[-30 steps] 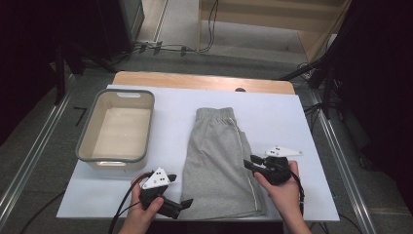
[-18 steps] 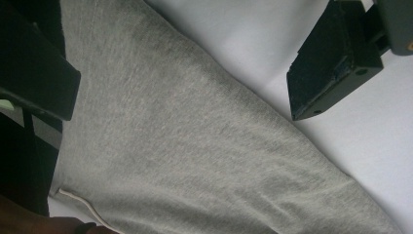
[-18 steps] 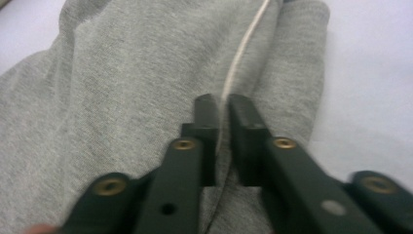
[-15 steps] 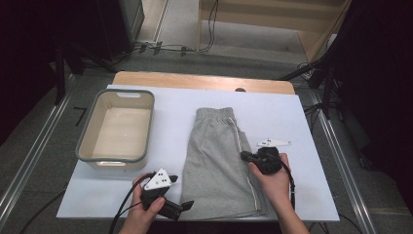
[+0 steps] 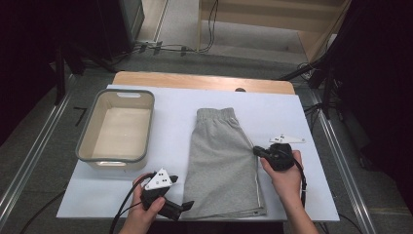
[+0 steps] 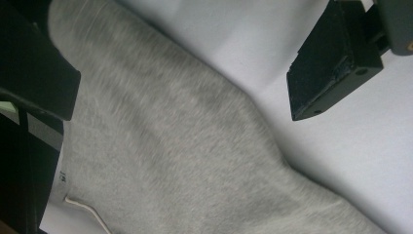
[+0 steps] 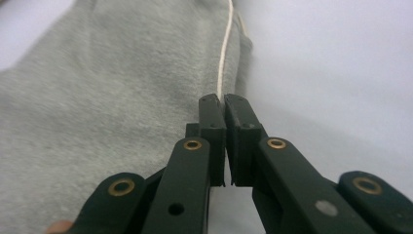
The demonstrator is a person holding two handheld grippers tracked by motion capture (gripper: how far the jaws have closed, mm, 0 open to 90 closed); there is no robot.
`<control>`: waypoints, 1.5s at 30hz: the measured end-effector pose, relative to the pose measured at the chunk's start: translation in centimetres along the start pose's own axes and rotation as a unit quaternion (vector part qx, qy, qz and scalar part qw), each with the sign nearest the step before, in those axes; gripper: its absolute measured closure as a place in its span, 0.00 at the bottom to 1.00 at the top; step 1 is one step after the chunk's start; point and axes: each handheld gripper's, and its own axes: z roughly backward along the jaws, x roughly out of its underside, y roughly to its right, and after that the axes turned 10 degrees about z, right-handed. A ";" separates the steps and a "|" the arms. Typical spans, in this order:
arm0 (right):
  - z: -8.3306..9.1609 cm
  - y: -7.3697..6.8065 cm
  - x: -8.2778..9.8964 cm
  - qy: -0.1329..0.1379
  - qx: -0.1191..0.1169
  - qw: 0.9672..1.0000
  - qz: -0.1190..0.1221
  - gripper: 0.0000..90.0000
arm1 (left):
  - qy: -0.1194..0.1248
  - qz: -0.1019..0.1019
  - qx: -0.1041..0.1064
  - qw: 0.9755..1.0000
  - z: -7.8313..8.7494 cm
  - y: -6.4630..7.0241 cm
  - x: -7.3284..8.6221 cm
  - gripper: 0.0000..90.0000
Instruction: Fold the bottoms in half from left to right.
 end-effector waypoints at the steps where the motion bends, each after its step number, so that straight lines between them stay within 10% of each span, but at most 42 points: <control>1: -0.4 0.2 0.3 -0.004 -0.002 1.000 -0.003 0.94 | -0.002 -0.001 0.001 1.000 0.0 0.0 0.0 0.00; 8: -0.2 0.2 1.6 0.002 -0.013 1.000 -0.008 0.68 | -0.003 0.004 -0.001 1.000 0.0 -0.1 0.0 0.00; 19: 5.8 -3.5 6.1 0.018 -0.047 0.999 0.013 0.67 | 0.003 0.004 -0.001 1.000 0.0 0.0 0.0 0.00; 30: 4.9 -5.7 7.7 -0.039 -0.024 0.998 0.030 0.87 | 0.003 0.002 0.000 1.000 0.0 0.1 0.0 0.00; 45: 7.4 -5.4 8.9 -0.020 -0.031 0.999 0.019 0.96 | -0.016 0.022 -0.028 0.999 -0.4 0.1 0.1 0.00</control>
